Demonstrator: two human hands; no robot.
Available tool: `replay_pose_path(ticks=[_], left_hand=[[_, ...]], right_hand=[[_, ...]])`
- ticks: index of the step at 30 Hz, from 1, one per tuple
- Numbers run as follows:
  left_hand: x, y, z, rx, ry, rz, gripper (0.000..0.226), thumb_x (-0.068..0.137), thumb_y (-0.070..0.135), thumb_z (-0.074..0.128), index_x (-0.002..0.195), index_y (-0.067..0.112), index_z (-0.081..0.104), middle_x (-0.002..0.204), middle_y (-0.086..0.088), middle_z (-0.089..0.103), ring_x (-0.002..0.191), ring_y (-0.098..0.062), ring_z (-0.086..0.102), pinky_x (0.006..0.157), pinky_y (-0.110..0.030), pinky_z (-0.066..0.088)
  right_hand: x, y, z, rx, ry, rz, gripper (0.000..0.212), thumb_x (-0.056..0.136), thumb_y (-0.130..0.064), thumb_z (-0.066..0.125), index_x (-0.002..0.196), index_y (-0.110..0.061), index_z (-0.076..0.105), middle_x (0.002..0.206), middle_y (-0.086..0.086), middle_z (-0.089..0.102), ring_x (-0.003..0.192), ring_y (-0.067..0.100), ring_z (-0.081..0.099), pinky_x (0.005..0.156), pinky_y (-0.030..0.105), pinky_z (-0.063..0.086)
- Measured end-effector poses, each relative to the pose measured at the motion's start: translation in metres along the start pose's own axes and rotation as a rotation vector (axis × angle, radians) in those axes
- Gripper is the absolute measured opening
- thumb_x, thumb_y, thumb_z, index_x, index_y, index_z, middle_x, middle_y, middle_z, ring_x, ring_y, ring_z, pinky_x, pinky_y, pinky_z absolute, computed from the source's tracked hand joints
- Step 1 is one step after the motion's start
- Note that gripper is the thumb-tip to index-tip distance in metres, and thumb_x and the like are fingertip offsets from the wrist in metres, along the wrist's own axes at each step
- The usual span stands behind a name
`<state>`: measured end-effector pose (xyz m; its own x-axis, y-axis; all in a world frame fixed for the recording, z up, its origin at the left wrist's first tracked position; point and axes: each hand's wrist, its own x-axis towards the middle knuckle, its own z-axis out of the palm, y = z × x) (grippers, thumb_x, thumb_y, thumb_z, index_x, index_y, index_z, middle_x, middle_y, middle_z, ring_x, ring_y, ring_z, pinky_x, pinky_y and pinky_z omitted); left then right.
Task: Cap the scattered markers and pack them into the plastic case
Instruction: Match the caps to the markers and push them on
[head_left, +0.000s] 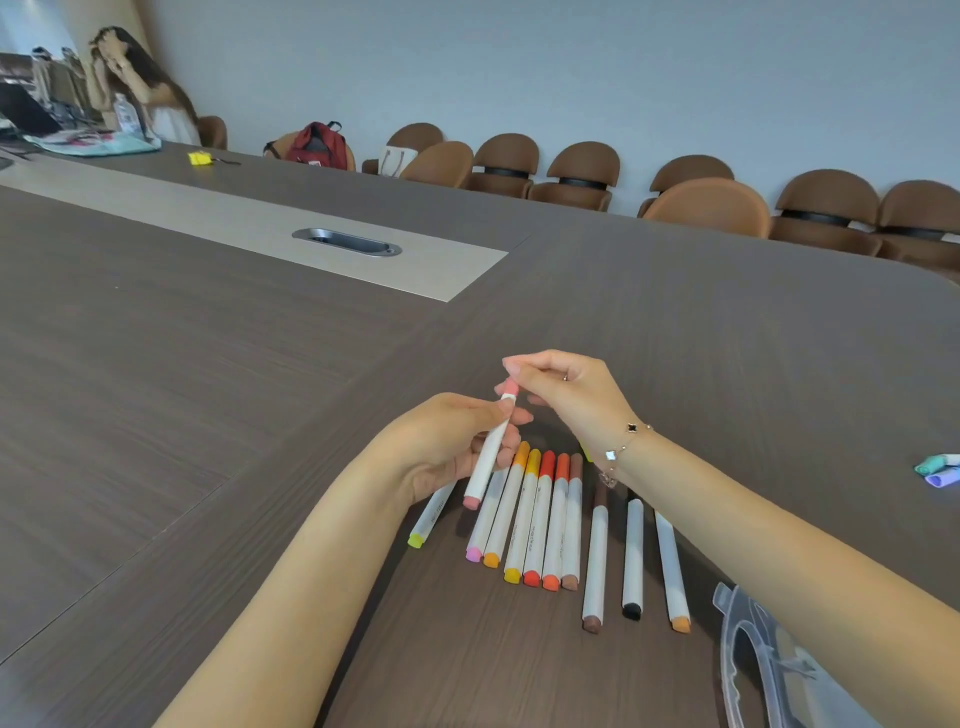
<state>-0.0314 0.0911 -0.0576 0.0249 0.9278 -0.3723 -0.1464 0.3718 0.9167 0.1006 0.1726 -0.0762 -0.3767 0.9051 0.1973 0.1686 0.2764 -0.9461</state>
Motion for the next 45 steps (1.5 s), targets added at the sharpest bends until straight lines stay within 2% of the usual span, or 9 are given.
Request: replay_pose_path(ticks=[5,11,16,24,29,33,38,41,45], left_hand=[[-0.003,0.0,0.007,0.029,0.054,0.006,0.023,0.097,0.016,0.05,0.102,0.001,0.067,0.076,-0.008,0.061,0.065,-0.01,0.059,0.065,-0.022,0.056],[0.006,-0.006,-0.009,0.915,0.532,0.222,0.037,0.1,0.033,0.04,0.099,0.008,0.068,0.1,-0.008,0.066,0.078,-0.02,0.06,0.076,-0.027,0.049],[0.011,-0.023,-0.008,1.213,0.561,0.103,0.022,0.089,0.036,0.058,0.09,0.014,0.059,0.102,-0.004,0.054,0.073,-0.017,0.054,0.065,-0.027,0.043],[0.01,-0.027,0.001,1.282,0.499,0.064,0.026,0.093,0.026,0.053,0.071,0.014,0.045,0.068,0.003,0.043,0.056,-0.009,0.04,0.049,-0.02,0.032],[0.015,-0.025,0.003,1.181,0.443,0.061,0.045,0.099,0.029,0.044,0.058,0.014,0.034,0.061,-0.001,0.031,0.048,-0.011,0.031,0.046,-0.02,0.025],[0.014,-0.02,0.004,0.954,0.376,0.125,0.03,0.099,0.03,0.042,0.077,0.012,0.048,0.067,-0.002,0.047,0.054,-0.01,0.04,0.048,-0.017,0.03],[0.01,-0.012,0.007,0.653,0.228,0.206,0.021,0.098,0.028,0.047,0.092,0.011,0.055,0.091,-0.01,0.067,0.076,-0.011,0.06,0.067,-0.016,0.045],[0.006,-0.008,0.01,0.514,0.14,0.219,0.015,0.097,0.025,0.05,0.093,0.012,0.058,0.091,-0.011,0.067,0.08,-0.015,0.065,0.077,-0.023,0.052],[0.003,-0.007,0.011,0.495,0.076,0.163,0.017,0.095,0.025,0.053,0.098,0.01,0.062,0.095,-0.009,0.069,0.074,-0.007,0.065,0.07,-0.015,0.054]], right_hand=[[-0.003,0.001,0.0,-0.023,-0.029,0.014,0.017,0.091,-0.023,0.061,0.101,-0.015,0.072,0.099,-0.008,0.069,0.094,0.003,0.061,0.074,0.011,0.047],[0.005,0.005,-0.006,-0.102,-0.101,0.108,0.018,0.092,-0.029,0.058,0.102,-0.019,0.068,0.096,-0.007,0.07,0.092,0.0,0.06,0.072,0.013,0.043],[-0.005,0.019,0.002,-0.19,-0.223,0.077,0.016,0.091,-0.032,0.059,0.098,-0.023,0.07,0.094,-0.016,0.069,0.089,-0.004,0.062,0.073,0.007,0.043],[0.004,0.008,-0.069,-0.741,-0.044,0.02,0.016,0.093,-0.02,0.054,0.1,-0.02,0.069,0.092,-0.011,0.063,0.089,0.004,0.059,0.074,0.012,0.041],[-0.005,0.014,-0.085,-0.906,-0.135,0.162,0.019,0.087,-0.034,0.063,0.092,-0.017,0.069,0.083,-0.005,0.065,0.079,0.007,0.06,0.07,0.02,0.047],[-0.01,0.023,-0.063,-0.903,-0.191,0.136,0.024,0.084,-0.038,0.067,0.096,-0.018,0.066,0.082,-0.004,0.066,0.075,0.007,0.06,0.064,0.014,0.044],[-0.006,0.025,-0.05,-0.987,-0.215,0.09,0.017,0.09,-0.024,0.06,0.104,-0.017,0.068,0.096,0.001,0.068,0.088,0.013,0.063,0.083,0.024,0.052],[-0.003,0.019,-0.05,-0.721,-0.066,0.1,0.018,0.09,-0.021,0.06,0.106,-0.019,0.068,0.096,0.0,0.069,0.086,0.012,0.065,0.08,0.022,0.051],[-0.011,-0.002,-0.04,0.209,0.092,0.29,0.014,0.088,-0.013,0.064,0.1,-0.007,0.068,0.095,0.013,0.071,0.079,0.018,0.073,0.063,0.02,0.057]])
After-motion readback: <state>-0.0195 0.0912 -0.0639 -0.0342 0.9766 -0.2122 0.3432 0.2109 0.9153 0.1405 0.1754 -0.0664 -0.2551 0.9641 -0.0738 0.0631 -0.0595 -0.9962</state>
